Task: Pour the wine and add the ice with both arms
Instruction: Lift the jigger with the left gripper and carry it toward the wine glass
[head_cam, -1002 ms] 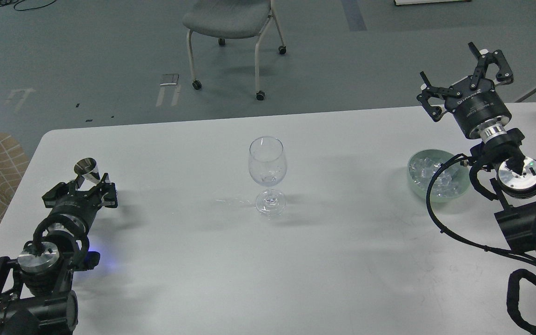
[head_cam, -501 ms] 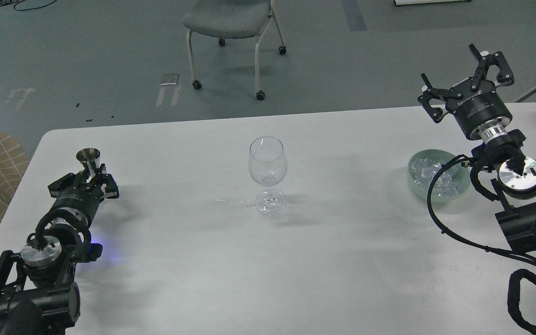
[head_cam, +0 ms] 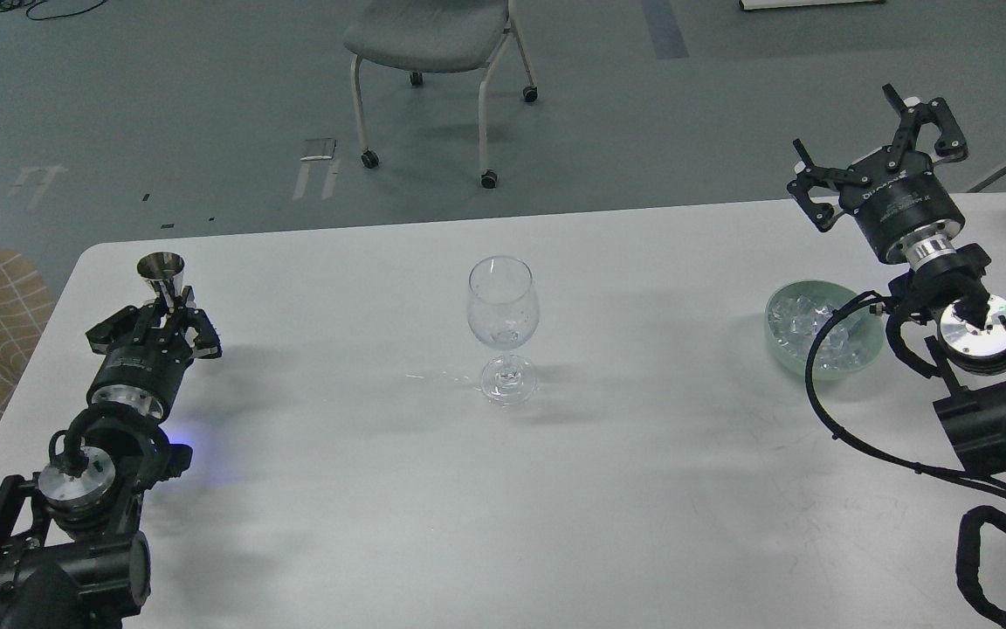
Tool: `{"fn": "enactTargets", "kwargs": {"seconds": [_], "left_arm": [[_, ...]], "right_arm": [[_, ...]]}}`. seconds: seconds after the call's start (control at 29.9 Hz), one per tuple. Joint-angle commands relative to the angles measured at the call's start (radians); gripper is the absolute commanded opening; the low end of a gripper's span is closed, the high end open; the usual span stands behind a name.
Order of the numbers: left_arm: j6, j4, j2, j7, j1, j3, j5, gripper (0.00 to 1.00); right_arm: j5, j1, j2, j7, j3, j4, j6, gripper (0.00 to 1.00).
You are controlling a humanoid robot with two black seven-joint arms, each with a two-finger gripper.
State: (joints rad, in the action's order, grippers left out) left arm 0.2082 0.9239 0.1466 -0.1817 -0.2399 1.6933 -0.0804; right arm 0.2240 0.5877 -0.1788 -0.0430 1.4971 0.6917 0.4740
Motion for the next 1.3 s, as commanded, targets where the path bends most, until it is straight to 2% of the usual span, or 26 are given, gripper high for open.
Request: {"fn": "enactTargets", "kwargs": {"seconds": [0.0,0.17,0.43,0.6,0.9,0.97,1.04,1.27], "left_arm": [[0.002,0.062,0.005,-0.045,0.007,-0.001,0.002,0.08],[-0.015,0.170,0.005,-0.076,0.011,-0.001,0.002,0.00],[-0.041,0.299,0.017,-0.082,0.065,-0.057,0.002,0.00],[-0.059,0.420,0.031,-0.082,0.091,-0.106,0.004,0.00],[-0.157,0.519,0.031,-0.090,0.074,-0.165,0.004,0.00],[-0.270,0.604,0.001,-0.102,0.070,-0.178,0.004,0.00],[-0.326,0.634,-0.036,-0.107,0.065,-0.207,0.004,0.00],[-0.331,0.632,-0.076,-0.105,0.041,-0.296,0.051,0.00]], "right_arm": [[0.000,0.000,-0.005,0.000,0.000,-0.001,0.000,1.00],[-0.002,0.000,-0.007,0.000,0.000,0.000,0.000,1.00],[-0.002,-0.009,-0.007,0.002,-0.001,0.000,0.000,1.00],[-0.002,-0.014,-0.005,0.002,0.000,0.000,0.000,1.00],[-0.002,-0.012,-0.005,0.002,0.000,-0.001,0.000,1.00],[-0.002,-0.012,-0.007,0.002,0.002,-0.003,0.000,1.00],[-0.002,-0.012,-0.007,0.002,0.002,-0.003,0.000,1.00],[-0.002,-0.011,-0.005,0.002,0.002,-0.001,0.000,1.00]]}}
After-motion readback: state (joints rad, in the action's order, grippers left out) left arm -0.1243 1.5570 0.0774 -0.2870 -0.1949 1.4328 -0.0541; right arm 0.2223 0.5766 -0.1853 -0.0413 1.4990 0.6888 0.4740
